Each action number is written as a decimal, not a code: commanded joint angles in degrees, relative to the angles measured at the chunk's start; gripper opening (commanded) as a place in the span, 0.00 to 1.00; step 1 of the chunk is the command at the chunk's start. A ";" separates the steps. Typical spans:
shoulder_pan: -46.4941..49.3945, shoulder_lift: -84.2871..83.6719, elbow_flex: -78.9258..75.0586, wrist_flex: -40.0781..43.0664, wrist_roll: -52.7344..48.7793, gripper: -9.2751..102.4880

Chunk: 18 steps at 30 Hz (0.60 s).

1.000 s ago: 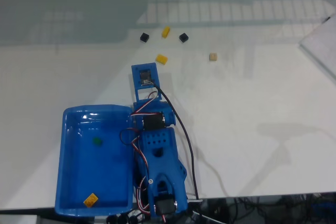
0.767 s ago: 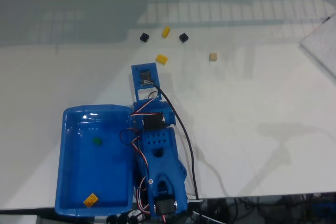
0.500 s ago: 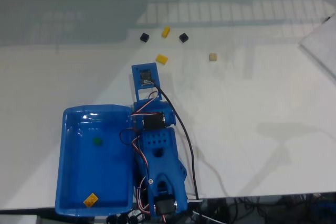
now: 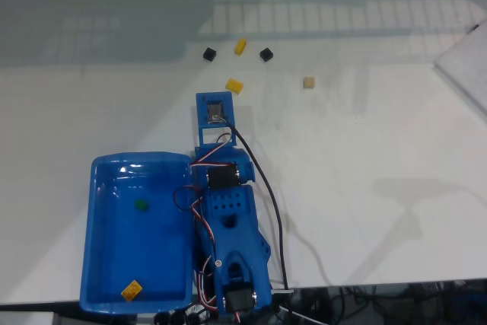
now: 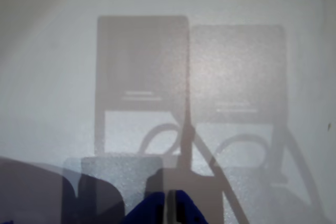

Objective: Pick up all the lego then put into the bin

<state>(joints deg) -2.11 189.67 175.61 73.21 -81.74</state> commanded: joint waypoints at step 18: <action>6.77 -51.68 -34.10 -24.17 24.52 0.32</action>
<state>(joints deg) 3.25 146.34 152.93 51.06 -59.77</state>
